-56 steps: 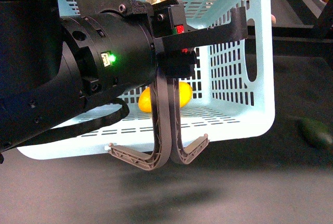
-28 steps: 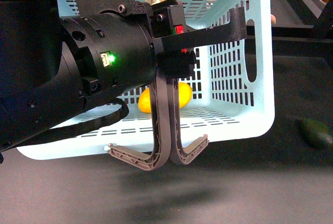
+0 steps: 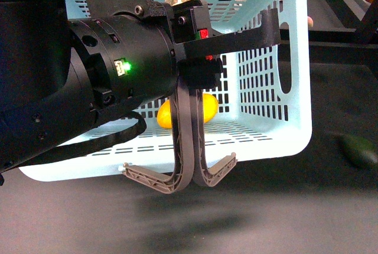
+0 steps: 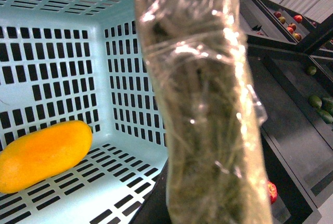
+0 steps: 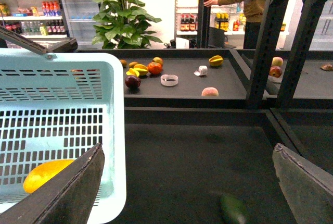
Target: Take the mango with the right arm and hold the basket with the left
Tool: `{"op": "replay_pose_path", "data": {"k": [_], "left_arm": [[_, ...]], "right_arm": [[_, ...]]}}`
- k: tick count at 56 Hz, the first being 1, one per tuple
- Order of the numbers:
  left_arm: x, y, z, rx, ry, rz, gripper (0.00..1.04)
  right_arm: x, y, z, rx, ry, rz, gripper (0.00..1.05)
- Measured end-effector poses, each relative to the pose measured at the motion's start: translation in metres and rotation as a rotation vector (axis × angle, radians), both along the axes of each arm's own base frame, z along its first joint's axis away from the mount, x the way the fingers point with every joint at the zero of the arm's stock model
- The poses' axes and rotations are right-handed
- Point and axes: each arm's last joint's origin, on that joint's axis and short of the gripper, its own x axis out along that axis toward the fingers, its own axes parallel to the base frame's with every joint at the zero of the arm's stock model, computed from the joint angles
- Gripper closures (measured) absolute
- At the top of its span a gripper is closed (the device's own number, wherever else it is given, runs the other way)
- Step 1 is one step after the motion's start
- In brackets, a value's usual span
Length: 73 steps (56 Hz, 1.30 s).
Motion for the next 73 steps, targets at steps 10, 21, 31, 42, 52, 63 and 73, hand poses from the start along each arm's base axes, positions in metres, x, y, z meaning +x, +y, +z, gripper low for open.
{"op": "replay_pose_path", "data": {"k": [10, 21, 31, 42, 52, 63, 73], "left_arm": [[0.000, 0.000, 0.000, 0.000, 0.000, 0.000, 1.00], [0.000, 0.000, 0.000, 0.000, 0.000, 0.000, 1.00], [0.000, 0.000, 0.000, 0.000, 0.000, 0.000, 1.00], [0.000, 0.000, 0.000, 0.000, 0.000, 0.000, 1.00], [0.000, 0.000, 0.000, 0.000, 0.000, 0.000, 1.00], [-0.001, -0.014, 0.004, 0.080, -0.085, 0.394, 1.00], [0.023, -0.021, 0.020, 0.114, -0.076, 0.528, 1.00]], "right_arm": [[0.000, 0.000, 0.000, 0.000, 0.000, 0.000, 0.08], [0.000, 0.000, 0.000, 0.000, 0.000, 0.000, 0.08], [0.000, 0.000, 0.000, 0.000, 0.000, 0.000, 0.08], [0.000, 0.000, 0.000, 0.000, 0.000, 0.000, 0.08], [0.000, 0.000, 0.000, 0.000, 0.000, 0.000, 0.08], [0.000, 0.000, 0.000, 0.000, 0.000, 0.001, 0.08], [0.000, 0.000, 0.000, 0.000, 0.000, 0.000, 0.08]]}}
